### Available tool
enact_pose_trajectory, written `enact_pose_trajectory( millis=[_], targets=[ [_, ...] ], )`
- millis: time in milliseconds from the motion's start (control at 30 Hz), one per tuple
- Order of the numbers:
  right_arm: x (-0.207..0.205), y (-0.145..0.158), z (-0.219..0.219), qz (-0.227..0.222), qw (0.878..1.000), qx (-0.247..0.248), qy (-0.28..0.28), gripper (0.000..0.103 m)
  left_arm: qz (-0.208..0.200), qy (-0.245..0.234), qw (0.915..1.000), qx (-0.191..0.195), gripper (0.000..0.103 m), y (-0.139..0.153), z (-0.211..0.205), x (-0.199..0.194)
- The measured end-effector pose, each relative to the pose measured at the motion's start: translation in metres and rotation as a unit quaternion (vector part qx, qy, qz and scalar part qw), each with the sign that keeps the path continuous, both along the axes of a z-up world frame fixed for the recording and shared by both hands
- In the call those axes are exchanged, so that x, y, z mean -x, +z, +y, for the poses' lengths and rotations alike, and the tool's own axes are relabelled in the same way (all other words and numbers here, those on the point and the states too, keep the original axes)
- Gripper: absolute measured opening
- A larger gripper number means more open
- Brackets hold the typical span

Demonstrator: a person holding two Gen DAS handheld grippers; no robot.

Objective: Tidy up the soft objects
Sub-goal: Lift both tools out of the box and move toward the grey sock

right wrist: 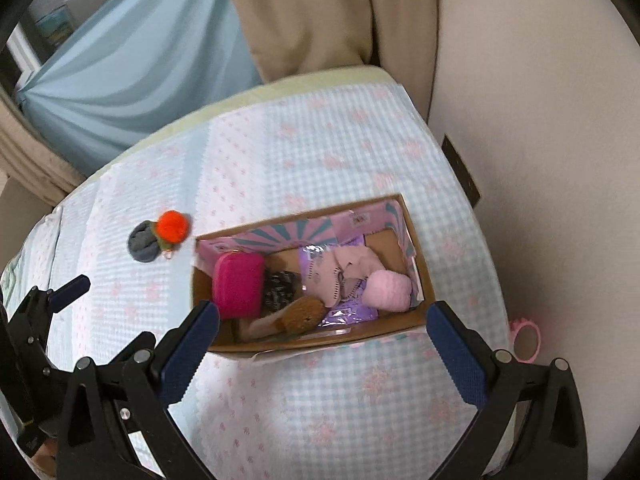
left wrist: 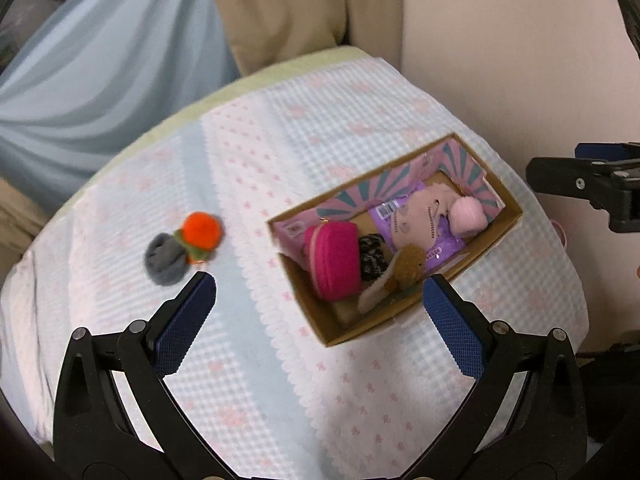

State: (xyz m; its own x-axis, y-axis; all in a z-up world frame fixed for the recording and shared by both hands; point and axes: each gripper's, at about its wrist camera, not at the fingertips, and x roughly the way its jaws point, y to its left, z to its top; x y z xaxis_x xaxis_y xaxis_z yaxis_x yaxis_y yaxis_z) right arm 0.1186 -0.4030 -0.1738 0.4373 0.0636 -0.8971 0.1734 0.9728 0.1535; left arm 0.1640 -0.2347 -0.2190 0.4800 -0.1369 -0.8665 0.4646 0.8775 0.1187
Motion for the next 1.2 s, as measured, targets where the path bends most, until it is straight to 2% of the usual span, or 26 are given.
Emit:
enact_pose_trajectory(
  millis=[267, 533, 633, 867, 1033, 1200],
  targets=[
    [0.028, 0.055, 0.04, -0.049, 0.997, 0.028, 0.045, 0.103, -0.034, 0.062, 0.997, 0.032, 0.103, 0.055, 0.043, 0.036],
    [0.041, 0.071, 0.072, -0.067, 0.993, 0.029, 0.093, 0.103, -0.07, 0.112, 0.9906, 0.038, 0.103, 0.089, 0.08, 0.065],
    [0.038, 0.075, 0.084, -0.076, 0.991, 0.025, 0.111, 0.103, -0.074, 0.129, 0.9882, 0.038, 0.103, 0.093, 0.094, 0.07],
    [0.024, 0.075, 0.109, -0.09, 0.99, -0.001, 0.108, 0.103, -0.083, 0.156, 0.9833, 0.042, 0.103, 0.095, 0.136, 0.071],
    [0.004, 0.065, 0.136, -0.088, 0.991, -0.021, 0.095, 0.103, -0.087, 0.163, 0.9819, 0.042, 0.103, 0.084, 0.169, 0.058],
    [-0.025, 0.048, 0.171, -0.078, 0.994, -0.047, 0.067, 0.103, -0.07, 0.155, 0.9839, 0.056, 0.103, 0.063, 0.209, 0.032]
  ],
)
